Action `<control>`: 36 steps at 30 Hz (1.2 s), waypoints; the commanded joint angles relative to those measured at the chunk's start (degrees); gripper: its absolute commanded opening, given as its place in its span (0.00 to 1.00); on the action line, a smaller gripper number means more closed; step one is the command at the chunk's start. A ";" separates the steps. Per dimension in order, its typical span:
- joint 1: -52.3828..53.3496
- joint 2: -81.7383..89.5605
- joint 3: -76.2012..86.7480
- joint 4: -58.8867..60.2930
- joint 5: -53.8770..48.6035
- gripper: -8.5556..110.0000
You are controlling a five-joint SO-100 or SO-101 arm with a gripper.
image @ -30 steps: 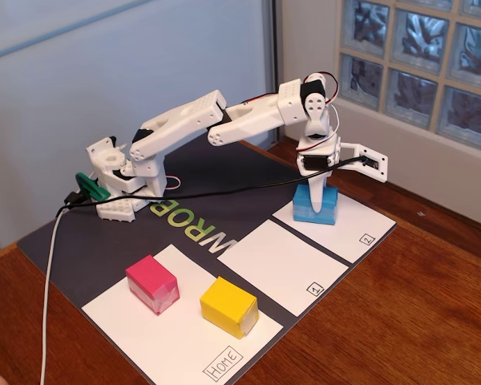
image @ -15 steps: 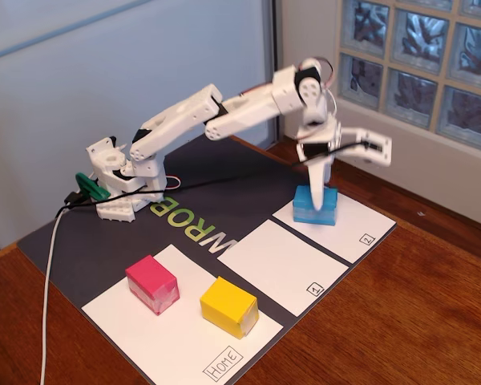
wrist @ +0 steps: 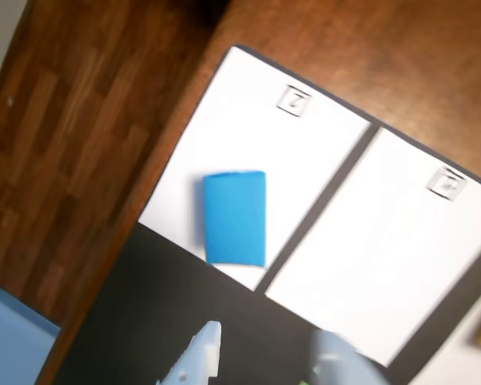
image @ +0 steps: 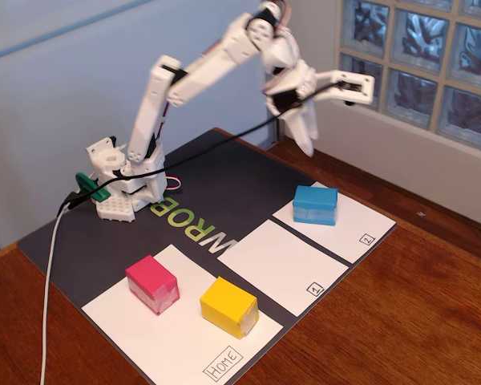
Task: Move box blue to zone 2
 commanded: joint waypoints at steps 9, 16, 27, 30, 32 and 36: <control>13.54 34.45 33.05 9.14 -5.36 0.07; 23.64 54.40 58.54 3.87 -7.82 0.07; 35.24 81.04 94.04 -6.86 -9.14 0.07; 36.12 83.85 99.84 -10.11 -9.49 0.07; 36.74 85.25 103.18 -12.39 -10.20 0.07; 38.50 85.96 110.13 -17.84 -12.74 0.07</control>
